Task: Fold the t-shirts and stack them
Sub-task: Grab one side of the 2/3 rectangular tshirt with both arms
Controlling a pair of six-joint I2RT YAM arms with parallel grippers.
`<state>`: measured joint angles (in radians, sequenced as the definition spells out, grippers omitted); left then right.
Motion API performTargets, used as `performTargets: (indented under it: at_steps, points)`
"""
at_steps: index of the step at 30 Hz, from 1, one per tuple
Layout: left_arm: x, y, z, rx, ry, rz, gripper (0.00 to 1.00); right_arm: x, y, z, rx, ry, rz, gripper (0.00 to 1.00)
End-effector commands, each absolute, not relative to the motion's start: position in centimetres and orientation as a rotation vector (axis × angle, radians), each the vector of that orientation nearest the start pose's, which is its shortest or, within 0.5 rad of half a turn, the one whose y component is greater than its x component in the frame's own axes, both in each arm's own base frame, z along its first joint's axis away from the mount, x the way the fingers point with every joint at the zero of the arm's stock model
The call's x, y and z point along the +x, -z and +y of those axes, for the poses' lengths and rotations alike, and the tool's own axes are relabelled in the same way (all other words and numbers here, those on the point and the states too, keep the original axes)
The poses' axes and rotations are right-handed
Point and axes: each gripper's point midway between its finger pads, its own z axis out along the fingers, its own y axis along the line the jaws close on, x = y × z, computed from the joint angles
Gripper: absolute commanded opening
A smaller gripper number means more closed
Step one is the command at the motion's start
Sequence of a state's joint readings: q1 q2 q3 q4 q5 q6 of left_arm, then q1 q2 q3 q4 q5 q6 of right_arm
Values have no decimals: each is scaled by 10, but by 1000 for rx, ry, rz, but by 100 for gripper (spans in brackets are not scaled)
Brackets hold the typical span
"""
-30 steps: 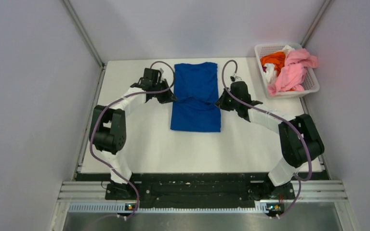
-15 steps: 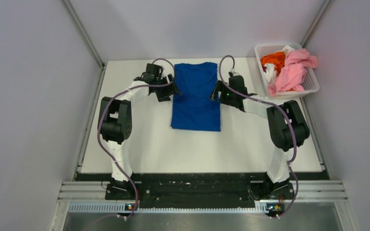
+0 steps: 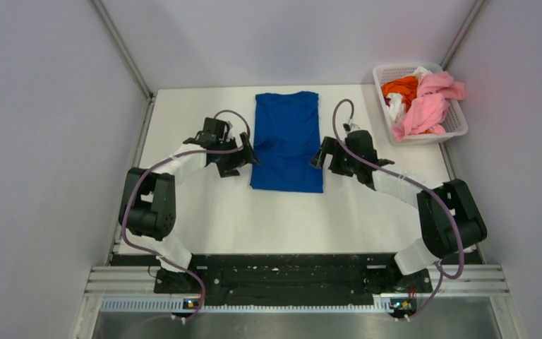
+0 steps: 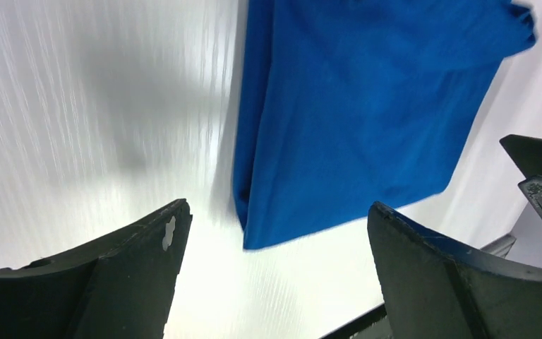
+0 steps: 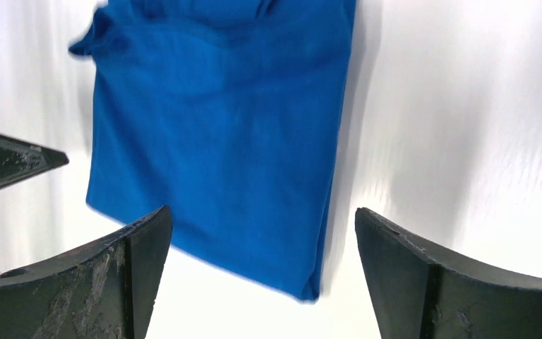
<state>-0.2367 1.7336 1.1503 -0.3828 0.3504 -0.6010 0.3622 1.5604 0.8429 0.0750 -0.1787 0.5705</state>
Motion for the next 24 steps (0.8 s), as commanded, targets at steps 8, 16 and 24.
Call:
performTargets:
  at_steps: [8, 16, 24]
  points:
    - [329, -48, -185, -399, 855, 2628, 74, 302, -62, 207, 140, -808, 2379, 95]
    - [327, -31, -195, -387, 866, 2672, 36, 300, -49, 203, 170, -774, 2400, 92]
    - [320, -10, -188, -402, 783, 2735, 0, 296, -30, 207, 144, -778, 2449, 68]
